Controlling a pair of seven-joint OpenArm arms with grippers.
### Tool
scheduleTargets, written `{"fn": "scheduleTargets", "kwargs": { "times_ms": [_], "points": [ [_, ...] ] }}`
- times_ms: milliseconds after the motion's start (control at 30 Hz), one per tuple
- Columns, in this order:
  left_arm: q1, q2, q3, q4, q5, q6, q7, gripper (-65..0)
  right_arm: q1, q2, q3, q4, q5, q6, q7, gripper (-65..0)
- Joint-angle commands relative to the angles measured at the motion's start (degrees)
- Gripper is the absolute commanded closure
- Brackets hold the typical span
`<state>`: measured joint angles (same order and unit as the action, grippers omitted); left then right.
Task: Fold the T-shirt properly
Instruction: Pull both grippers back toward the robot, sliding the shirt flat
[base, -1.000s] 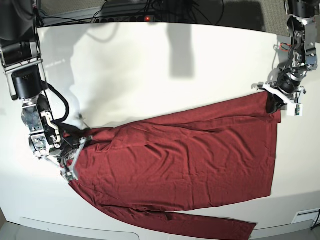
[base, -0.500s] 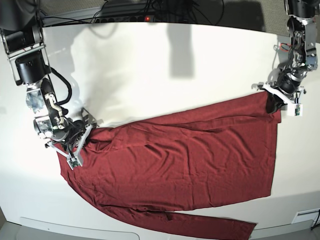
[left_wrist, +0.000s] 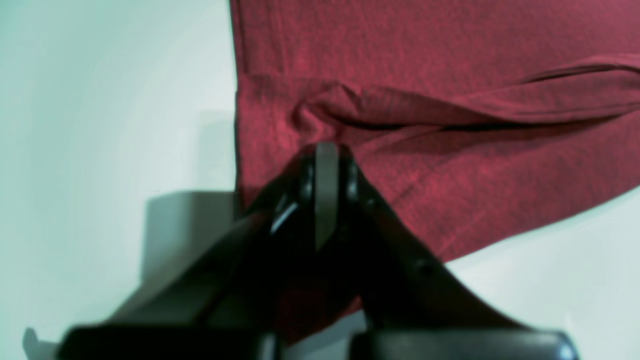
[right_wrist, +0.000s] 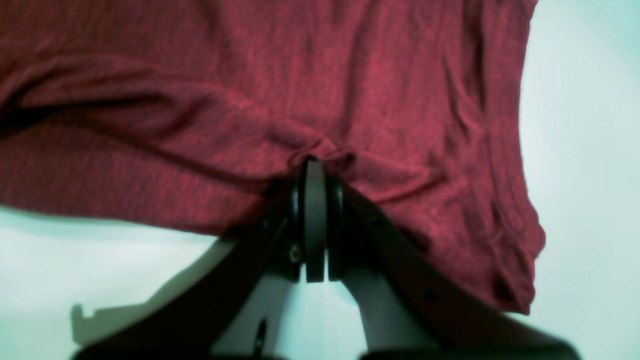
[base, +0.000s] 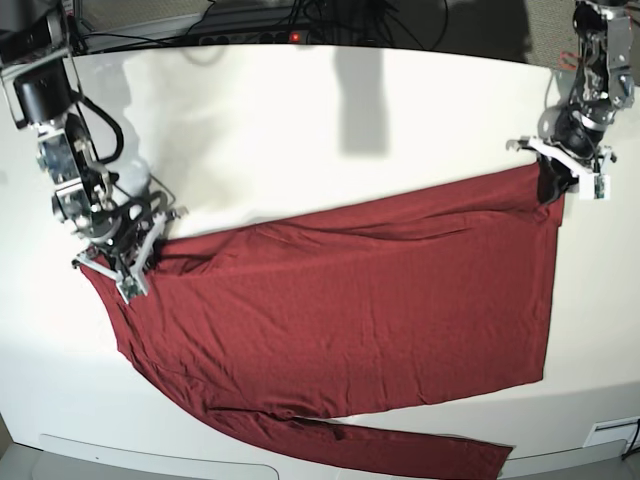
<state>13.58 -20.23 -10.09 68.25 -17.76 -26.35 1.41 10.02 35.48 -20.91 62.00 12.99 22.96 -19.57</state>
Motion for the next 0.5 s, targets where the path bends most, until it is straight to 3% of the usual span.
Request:
{"fn": "scheduleTargets", "kwargs": {
  "times_ms": [0, 233, 467],
  "points": [
    [2.1, -0.9, 0.0, 0.4, 1.9, 0.9, 4.5, 0.0, -1.9, 1.5, 0.0, 0.7, -0.5, 1.0, -4.8, 0.0],
    [11.3, -3.3, -0.6, 7.2, 1.9, 0.9, 2.0, 0.0, -12.5, 6.1, 0.3, 8.7, 5.0, 0.8, -5.0, 0.0],
    [18.0, -3.6, -6.0, 9.5, 1.9, 0.6, 1.0, 0.0, -25.6, 5.8, 10.3, 15.3, 5.2, 0.1, -4.4, 0.0]
  ]
}}
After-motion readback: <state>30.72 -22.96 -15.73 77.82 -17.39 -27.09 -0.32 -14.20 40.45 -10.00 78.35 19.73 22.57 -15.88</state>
